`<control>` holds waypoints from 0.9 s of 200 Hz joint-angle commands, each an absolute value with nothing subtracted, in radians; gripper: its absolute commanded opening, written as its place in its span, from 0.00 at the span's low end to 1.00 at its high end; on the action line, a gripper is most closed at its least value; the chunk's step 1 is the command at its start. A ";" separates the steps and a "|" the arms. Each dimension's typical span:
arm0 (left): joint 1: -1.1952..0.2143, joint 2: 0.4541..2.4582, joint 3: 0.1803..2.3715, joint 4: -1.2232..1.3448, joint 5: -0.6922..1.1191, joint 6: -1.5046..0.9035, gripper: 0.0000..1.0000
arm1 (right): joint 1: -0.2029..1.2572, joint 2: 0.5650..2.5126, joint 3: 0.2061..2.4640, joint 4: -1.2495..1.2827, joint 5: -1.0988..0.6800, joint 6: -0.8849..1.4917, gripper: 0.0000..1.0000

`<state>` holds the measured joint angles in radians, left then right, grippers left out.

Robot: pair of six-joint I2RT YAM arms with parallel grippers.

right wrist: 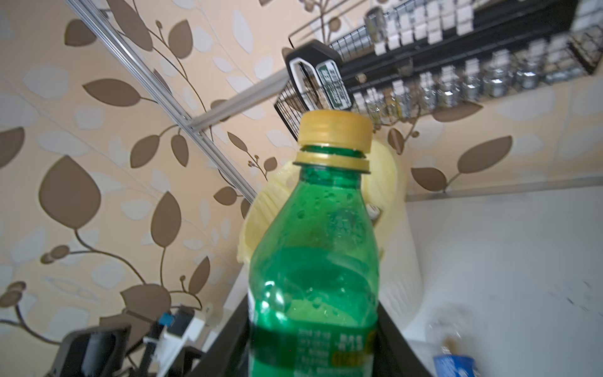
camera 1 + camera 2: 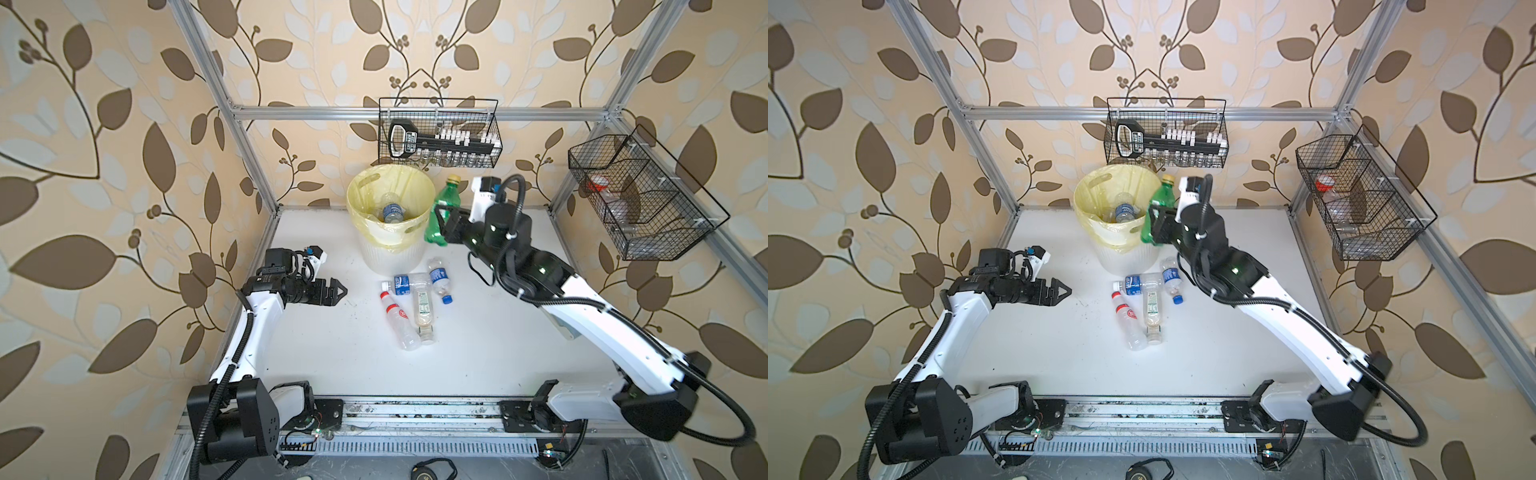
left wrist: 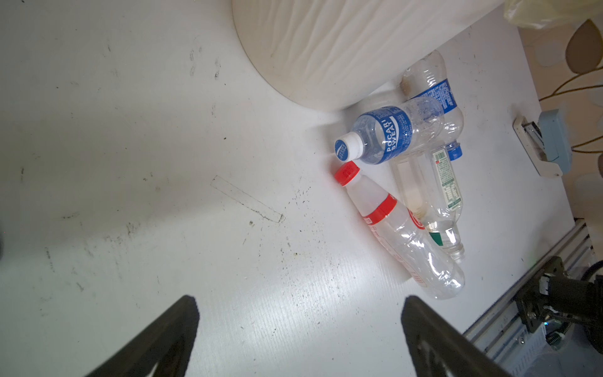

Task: Throw the plastic bottles in the bin
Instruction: Throw the plastic bottle into the trash bin.

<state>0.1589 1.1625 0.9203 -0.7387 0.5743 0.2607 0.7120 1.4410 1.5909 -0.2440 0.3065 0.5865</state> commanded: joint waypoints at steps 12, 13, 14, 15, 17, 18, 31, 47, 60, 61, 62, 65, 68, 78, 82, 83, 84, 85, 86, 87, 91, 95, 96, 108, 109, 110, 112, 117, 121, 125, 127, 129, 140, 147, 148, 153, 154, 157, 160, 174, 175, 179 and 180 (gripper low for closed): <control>0.174 1.123 0.942 -0.760 0.601 0.260 0.99 | 0.662 1.757 2.026 -0.322 0.227 0.553 0.88; 0.174 1.122 0.942 -0.760 0.601 0.260 0.99 | 0.661 1.766 2.041 -0.329 0.225 0.554 0.90; 0.175 1.122 0.942 -0.760 0.602 0.260 0.99 | 0.660 1.775 2.055 -0.338 0.223 0.554 0.91; 0.176 1.122 0.943 -0.761 0.602 0.259 0.99 | 0.658 1.784 2.070 -0.342 0.221 0.555 0.93; 0.177 1.120 0.942 -0.761 0.602 0.259 0.99 | 0.657 1.801 2.097 -0.354 0.217 0.556 0.98; 0.177 1.119 0.941 -0.761 0.603 0.259 0.99 | 0.657 1.808 2.111 -0.364 0.216 0.556 0.99; 0.183 1.112 0.942 -0.763 0.607 0.256 0.99 | 0.661 1.867 2.234 -0.437 0.212 0.558 1.00; 0.192 1.108 0.943 -0.765 0.615 0.256 0.99 | 0.696 1.823 2.204 -0.412 0.242 0.516 1.00; 0.197 1.106 0.944 -0.766 0.620 0.255 0.99 | 0.726 1.742 2.109 -0.371 0.284 0.488 1.00; 0.198 1.106 0.945 -0.766 0.620 0.255 0.99 | 0.729 1.736 2.105 -0.369 0.286 0.487 1.00; 0.198 1.106 0.945 -0.766 0.620 0.256 0.99 | 0.730 1.728 2.094 -0.367 0.288 0.486 1.00; 0.198 1.106 0.945 -0.766 0.621 0.256 0.99 | 0.732 1.708 2.066 -0.362 0.292 0.486 1.00; 0.200 1.106 0.946 -0.766 0.621 0.256 0.99 | 0.735 1.687 2.038 -0.357 0.293 0.485 1.00; 0.203 1.106 0.946 -0.766 0.623 0.256 0.99 | 0.737 1.616 1.947 -0.339 0.286 0.494 1.00; 0.204 1.106 0.945 -0.767 0.624 0.256 0.99 | 0.738 1.585 1.900 -0.332 0.281 0.498 1.00; 0.205 1.106 0.946 -0.767 0.624 0.256 0.99 | 0.738 1.577 1.888 -0.330 0.282 0.499 1.00; 0.205 1.106 0.946 -0.767 0.624 0.256 0.99 | 0.738 1.573 1.878 -0.329 0.281 0.500 1.00; 0.205 1.106 0.947 -0.767 0.624 0.256 0.99 | 0.738 1.564 1.866 -0.327 0.282 0.502 1.00; 0.205 1.106 0.948 -0.767 0.624 0.256 0.99 | 0.738 1.555 1.855 -0.325 0.282 0.504 1.00; 0.206 1.106 0.949 -0.767 0.624 0.256 0.99 | 0.738 1.547 1.849 -0.324 0.282 0.504 1.00; 0.206 1.106 0.948 -0.768 0.624 0.256 0.99 | 0.738 1.515 1.798 -0.315 0.286 0.508 1.00; 0.207 1.106 0.949 -0.769 0.624 0.256 0.99 | 0.738 1.484 1.752 -0.305 0.289 0.514 1.00; 0.208 1.106 0.949 -0.769 0.624 0.256 0.99 | 0.738 1.475 1.739 -0.303 0.289 0.516 1.00; 0.211 1.109 0.949 -0.767 0.621 0.247 0.99 | 0.739 1.379 1.595 -0.276 0.301 0.536 1.00; 0.211 1.109 0.950 -0.767 0.619 0.247 0.99 | 0.739 1.372 1.584 -0.273 0.303 0.538 1.00; 0.211 1.109 0.949 -0.767 0.619 0.246 0.99 | 0.738 1.364 1.572 -0.270 0.306 0.540 1.00; 0.212 1.109 0.949 -0.766 0.618 0.245 0.99 | 0.738 1.349 1.550 -0.267 0.310 0.544 1.00; 0.213 1.110 0.951 -0.765 0.613 0.240 0.99 | 0.739 1.311 1.494 -0.256 0.317 0.554 1.00; 0.215 1.111 0.951 -0.763 0.608 0.235 0.99 | 0.738 1.284 1.454 -0.251 0.322 0.561 1.00; 0.217 1.111 0.952 -0.761 0.603 0.228 0.99 | 0.739 1.257 1.415 -0.249 0.330 0.569 1.00; 0.217 1.111 0.952 -0.760 0.599 0.223 0.99 | 0.738 1.247 1.402 -0.249 0.332 0.573 1.00; 0.220 1.110 0.954 -0.758 0.595 0.220 0.99 | 0.738 1.233 1.383 -0.247 0.335 0.576 1.00; 0.227 1.108 0.956 -0.748 0.569 0.192 0.99 | 0.737 1.172 1.298 -0.259 0.346 0.597 1.00; 0.233 1.108 0.958 -0.744 0.561 0.180 0.99 | 0.734 1.140 1.256 -0.270 0.354 0.614 1.00; 0.234 1.108 0.958 -0.744 0.561 0.179 0.99 | 0.733 1.134 1.252 -0.273 0.356 0.616 1.00; 0.235 1.108 0.959 -0.741 0.557 0.171 0.99 | 0.732 1.110 1.226 -0.284 0.359 0.626 1.00; 0.237 1.108 0.959 -0.740 0.557 0.169 0.99 | 0.731 1.106 1.221 -0.285 0.360 0.627 1.00; 0.239 1.108 0.958 -0.738 0.557 0.166 0.99 | 0.730 1.096 1.202 -0.290 0.361 0.632 1.00; 0.240 1.108 0.958 -0.737 0.556 0.162 0.99 | 0.731 1.082 1.187 -0.297 0.364 0.636 1.00; 0.246 1.108 0.956 -0.728 0.552 0.147 0.99 | 0.730 1.036 1.134 -0.325 0.384 0.652 1.00; 0.246 1.109 0.956 -0.727 0.552 0.145 0.99 | 0.730 1.034 1.131 -0.327 0.384 0.653 1.00; 0.247 1.109 0.956 -0.725 0.550 0.140 0.99 | 0.730 1.021 1.118 -0.335 0.390 0.659 1.00; 0.248 1.109 0.956 -0.724 0.550 0.140 0.99 | 0.730 1.019 1.115 -0.336 0.391 0.659 1.00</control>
<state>0.2359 1.1267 0.9207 -0.7437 0.5648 0.1814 0.7361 1.0748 1.1896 -0.2882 0.3378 0.6090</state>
